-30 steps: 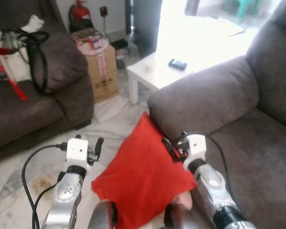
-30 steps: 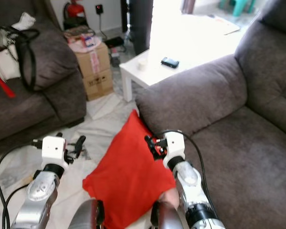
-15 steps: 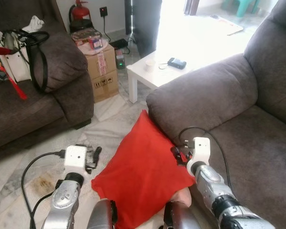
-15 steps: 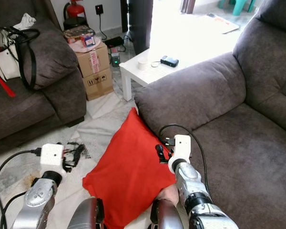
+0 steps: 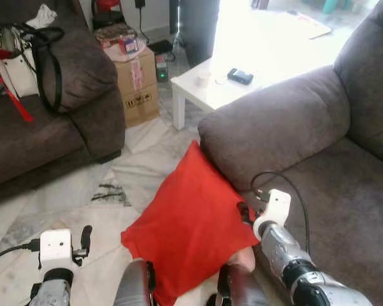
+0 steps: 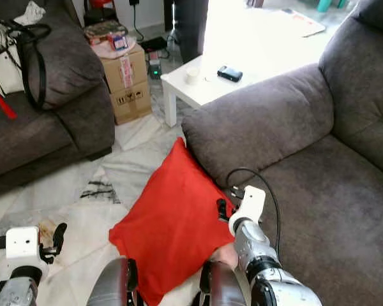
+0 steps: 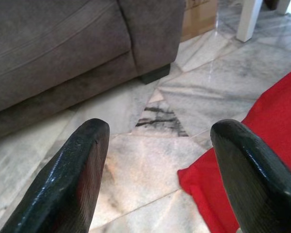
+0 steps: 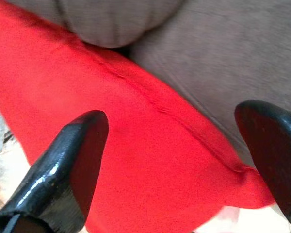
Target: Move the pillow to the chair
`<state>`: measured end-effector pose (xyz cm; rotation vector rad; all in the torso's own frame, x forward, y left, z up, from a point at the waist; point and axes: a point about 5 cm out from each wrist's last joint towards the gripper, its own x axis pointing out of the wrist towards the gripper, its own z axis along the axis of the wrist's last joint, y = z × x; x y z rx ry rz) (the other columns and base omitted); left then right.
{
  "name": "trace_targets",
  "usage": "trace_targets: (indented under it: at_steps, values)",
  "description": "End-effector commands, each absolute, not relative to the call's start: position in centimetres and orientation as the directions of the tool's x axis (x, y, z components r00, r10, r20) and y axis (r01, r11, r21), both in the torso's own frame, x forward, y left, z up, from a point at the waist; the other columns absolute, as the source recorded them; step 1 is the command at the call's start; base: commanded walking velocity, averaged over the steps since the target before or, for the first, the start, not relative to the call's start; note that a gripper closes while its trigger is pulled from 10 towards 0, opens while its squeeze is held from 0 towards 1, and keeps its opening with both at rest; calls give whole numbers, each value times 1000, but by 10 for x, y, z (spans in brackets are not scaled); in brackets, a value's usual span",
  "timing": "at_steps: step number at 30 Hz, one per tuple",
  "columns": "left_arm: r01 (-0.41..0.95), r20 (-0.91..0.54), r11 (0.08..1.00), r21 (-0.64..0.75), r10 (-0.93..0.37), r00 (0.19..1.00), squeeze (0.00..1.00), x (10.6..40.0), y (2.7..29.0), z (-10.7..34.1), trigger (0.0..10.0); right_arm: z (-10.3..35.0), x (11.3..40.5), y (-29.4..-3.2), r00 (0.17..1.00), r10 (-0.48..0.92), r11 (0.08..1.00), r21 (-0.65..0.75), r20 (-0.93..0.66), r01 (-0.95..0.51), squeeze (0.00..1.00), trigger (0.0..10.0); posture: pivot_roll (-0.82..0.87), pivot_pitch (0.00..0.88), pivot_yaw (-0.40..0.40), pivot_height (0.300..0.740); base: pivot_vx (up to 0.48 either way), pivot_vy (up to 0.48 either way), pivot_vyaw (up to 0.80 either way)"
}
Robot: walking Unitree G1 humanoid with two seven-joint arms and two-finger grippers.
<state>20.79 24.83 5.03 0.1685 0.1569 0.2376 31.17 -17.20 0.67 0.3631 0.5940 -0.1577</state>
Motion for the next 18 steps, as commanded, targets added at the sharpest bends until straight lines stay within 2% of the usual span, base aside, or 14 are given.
trace_targets:
  at_steps: [1, 5, 9, 10, 11, 13, 15, 16, 18]
  values:
    - [-209, -146, 959, 191, 238, 960, 0, 205, 243, 49, 10000, -4, 301, -184, 774, -95, 898, 282, -626, 339, 1000, 10000, 133, 215, -65, 628, 0, 0, 0]
    - [-202, -132, 962, 184, 228, 965, 0, 209, 238, 52, 10000, -5, 298, -191, 761, -131, 895, 255, -635, 367, 1000, 10000, 134, 213, -67, 628, 0, 0, 0]
    - [-178, -125, 968, 175, 201, 972, 0, 215, 230, 55, 10000, -10, 292, -199, 723, -168, 844, 281, -670, 456, 1000, 10000, 132, 209, -66, 628, 0, 0, 0]
    - [-173, -126, 969, 174, 196, 972, 0, 216, 229, 55, 10000, -12, 290, -199, 709, -166, 827, 295, -685, 479, 773, 10000, 132, 209, -66, 628, 0, 0, 0]
    - [-171, -125, 970, 175, 194, 973, 0, 216, 229, 56, 10000, -15, 287, -199, 694, -162, 808, 310, -701, 501, 0, 10000, 130, 209, -65, 628, 0, 0, 0]
    - [-169, -125, 970, 174, 192, 973, 0, 217, 228, 56, 10000, -19, 283, -198, 671, -152, 761, 347, -726, 548, 0, 10000, 130, 208, -64, 628, 0, 0, 0]
    - [-170, -125, 970, 174, 193, 973, 0, 217, 228, 56, 10000, -19, 283, -197, 669, -150, 753, 355, -728, 555, 0, 10000, 130, 208, -64, 628, 0, 0, 0]
    - [-171, -121, 970, 174, 193, 974, 0, 218, 229, 58, 10000, -19, 284, -192, 681, -105, 719, 418, -724, 555, 0, 10000, 135, 207, -62, 628, 0, 0, 0]
    - [-171, -116, 970, 174, 193, 974, 0, 219, 229, 60, 10000, -19, 286, -187, 696, -67, 709, 457, -715, 538, 0, 10000, 134, 209, -61, 628, 0, 0, 0]
